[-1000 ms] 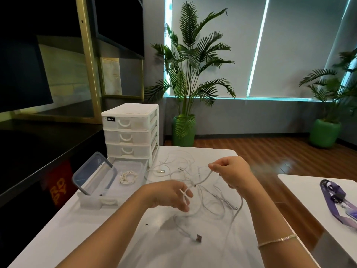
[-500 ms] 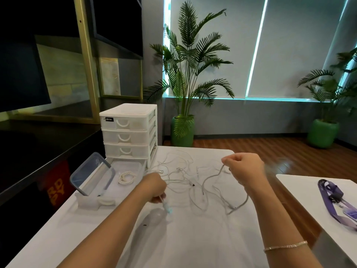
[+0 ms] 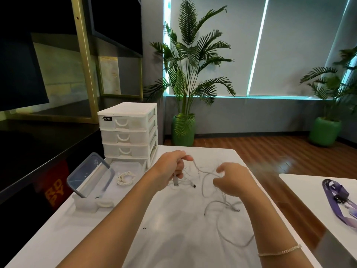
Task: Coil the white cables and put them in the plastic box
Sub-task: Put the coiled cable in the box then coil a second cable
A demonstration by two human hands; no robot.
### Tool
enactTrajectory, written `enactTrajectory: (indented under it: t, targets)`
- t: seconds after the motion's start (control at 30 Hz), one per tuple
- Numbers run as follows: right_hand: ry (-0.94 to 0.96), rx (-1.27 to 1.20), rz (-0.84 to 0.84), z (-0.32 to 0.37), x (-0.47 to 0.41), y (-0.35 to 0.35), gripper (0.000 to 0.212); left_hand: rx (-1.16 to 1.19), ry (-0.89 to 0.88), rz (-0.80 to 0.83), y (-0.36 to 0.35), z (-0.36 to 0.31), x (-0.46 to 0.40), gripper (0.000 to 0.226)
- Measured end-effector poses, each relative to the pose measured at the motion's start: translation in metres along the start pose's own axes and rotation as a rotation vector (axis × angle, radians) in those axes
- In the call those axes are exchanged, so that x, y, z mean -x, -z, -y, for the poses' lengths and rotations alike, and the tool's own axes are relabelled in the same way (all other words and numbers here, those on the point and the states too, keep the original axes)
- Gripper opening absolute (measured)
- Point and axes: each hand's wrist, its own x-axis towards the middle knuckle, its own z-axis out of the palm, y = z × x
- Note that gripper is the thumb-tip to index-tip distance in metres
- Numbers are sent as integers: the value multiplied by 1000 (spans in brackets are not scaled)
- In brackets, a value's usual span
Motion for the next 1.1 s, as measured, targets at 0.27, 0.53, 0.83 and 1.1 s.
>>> enactTrajectory:
  t: [0.27, 0.53, 0.83, 1.1]
  targets:
    - [240, -192, -142, 20, -9, -8, 33, 64, 27, 296, -8, -5, 7, 28]
    - [215, -680, 2, 12, -16, -29, 23, 549, 76, 264, -2, 4, 1, 31]
    - [171, -523, 239, 10, -18, -45, 26, 1003, 65, 112, 3, 22, -19, 32]
    - [159, -188, 448, 20, -17, -42, 31, 671, -3, -127, -9, 29, -36, 28]
